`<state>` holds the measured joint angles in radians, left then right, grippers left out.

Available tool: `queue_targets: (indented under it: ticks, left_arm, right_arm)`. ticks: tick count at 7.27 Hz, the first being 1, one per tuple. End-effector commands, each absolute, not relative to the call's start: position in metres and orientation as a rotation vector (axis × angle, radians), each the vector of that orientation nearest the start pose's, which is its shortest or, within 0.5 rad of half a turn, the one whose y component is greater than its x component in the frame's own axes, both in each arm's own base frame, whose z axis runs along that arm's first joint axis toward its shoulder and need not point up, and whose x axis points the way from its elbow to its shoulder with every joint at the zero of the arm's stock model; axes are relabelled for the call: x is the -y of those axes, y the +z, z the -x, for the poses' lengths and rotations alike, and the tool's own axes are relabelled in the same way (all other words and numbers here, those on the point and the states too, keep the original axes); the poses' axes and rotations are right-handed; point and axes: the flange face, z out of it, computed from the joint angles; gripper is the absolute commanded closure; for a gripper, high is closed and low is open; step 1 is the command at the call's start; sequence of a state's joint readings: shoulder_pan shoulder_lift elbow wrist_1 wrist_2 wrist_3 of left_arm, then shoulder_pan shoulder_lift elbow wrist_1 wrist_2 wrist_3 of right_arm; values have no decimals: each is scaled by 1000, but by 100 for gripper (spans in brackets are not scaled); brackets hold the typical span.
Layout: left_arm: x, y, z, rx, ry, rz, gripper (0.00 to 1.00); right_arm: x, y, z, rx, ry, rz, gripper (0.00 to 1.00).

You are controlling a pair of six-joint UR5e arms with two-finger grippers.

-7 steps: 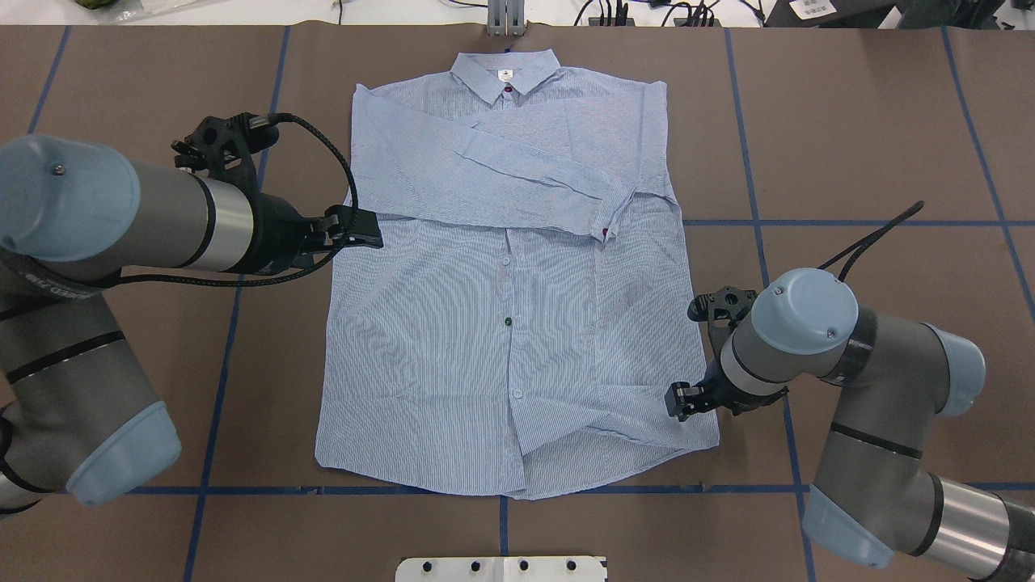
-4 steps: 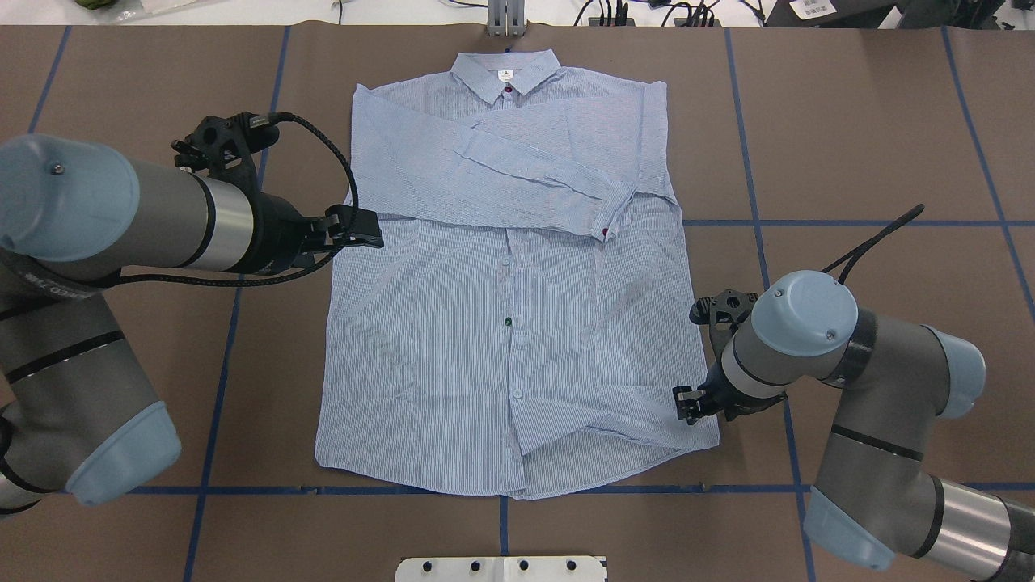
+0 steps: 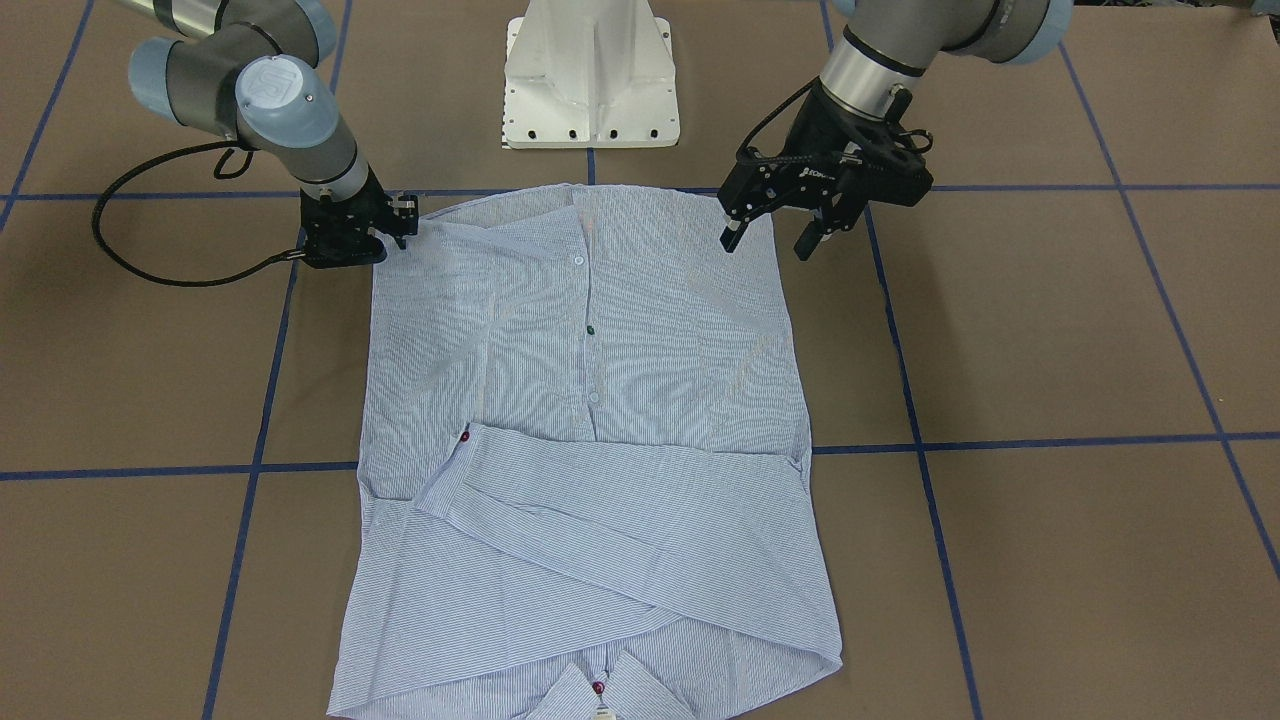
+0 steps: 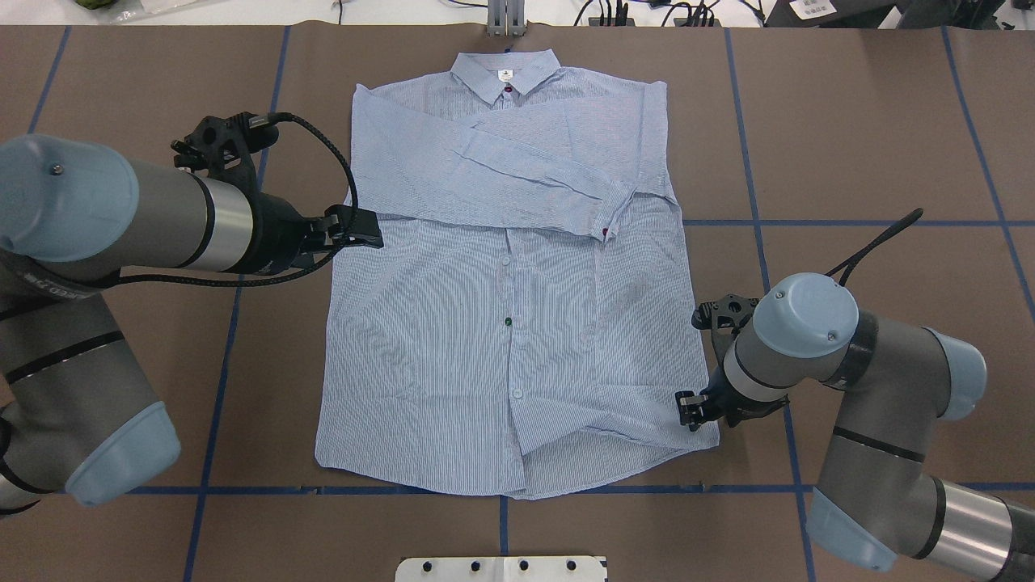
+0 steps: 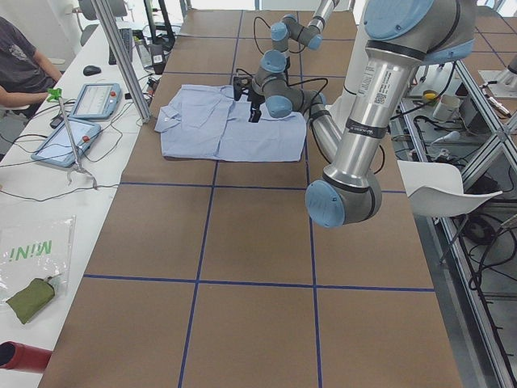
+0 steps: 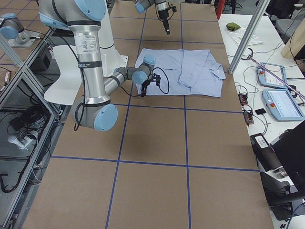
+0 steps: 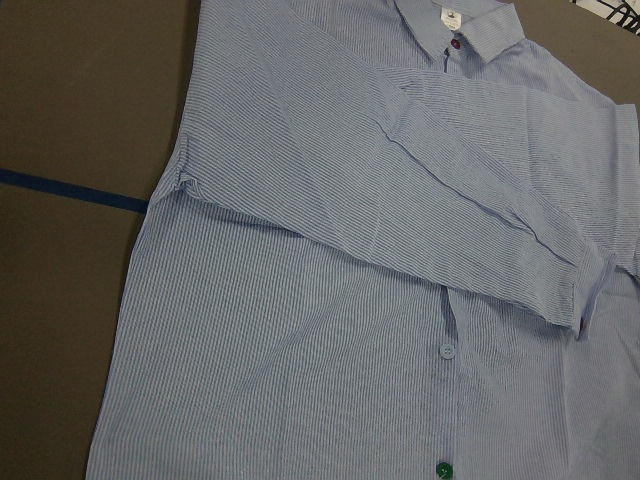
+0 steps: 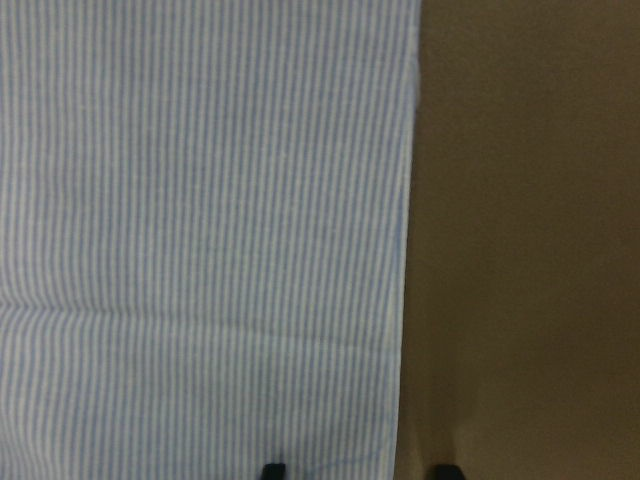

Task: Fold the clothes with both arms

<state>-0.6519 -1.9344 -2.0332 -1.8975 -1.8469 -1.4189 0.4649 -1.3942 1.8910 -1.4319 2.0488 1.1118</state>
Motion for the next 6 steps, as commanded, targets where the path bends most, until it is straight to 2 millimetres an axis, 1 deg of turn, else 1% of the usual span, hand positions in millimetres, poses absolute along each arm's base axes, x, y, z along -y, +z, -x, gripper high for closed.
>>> queue_targets:
  ticks: [1, 2, 3, 5, 6]
  left_arm:
    - [415, 219, -369, -1153, -282, -224, 0]
    - [415, 218, -369, -1155, -282, -224, 0]
    - [415, 218, -369, -1155, -282, -224, 0]
    - [414, 215, -365, -1161, -285, -228, 0]
    - [414, 215, -365, -1161, -285, -228, 0]
  right_arm:
    - [325, 410, 454, 759, -148, 145, 41]
    - [325, 412, 454, 757, -147, 146, 41]
    - [325, 410, 454, 759, -146, 146, 52]
    - [325, 410, 454, 759, -146, 146, 68]
    - [325, 409, 455, 762, -147, 144, 81]
